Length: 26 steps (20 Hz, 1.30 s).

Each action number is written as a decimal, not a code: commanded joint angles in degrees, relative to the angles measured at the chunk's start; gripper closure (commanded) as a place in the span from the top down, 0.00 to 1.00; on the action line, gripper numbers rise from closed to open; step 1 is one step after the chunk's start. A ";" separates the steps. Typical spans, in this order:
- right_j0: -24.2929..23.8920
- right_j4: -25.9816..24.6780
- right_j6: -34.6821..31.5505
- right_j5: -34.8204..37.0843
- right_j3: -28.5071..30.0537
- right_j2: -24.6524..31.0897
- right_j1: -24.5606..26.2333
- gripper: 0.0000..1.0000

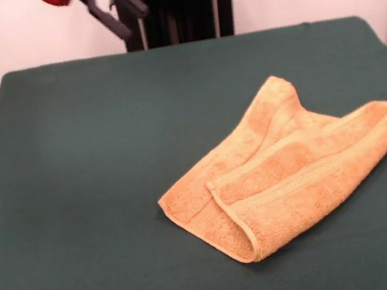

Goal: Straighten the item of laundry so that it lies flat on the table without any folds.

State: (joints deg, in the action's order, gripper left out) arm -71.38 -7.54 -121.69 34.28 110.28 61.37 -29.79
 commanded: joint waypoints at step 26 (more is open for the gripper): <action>5.49 -24.40 9.32 -10.60 -7.36 1.93 24.71 1.00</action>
State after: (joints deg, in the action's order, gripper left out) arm -70.57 -29.04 -121.68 23.98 110.02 65.09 -7.83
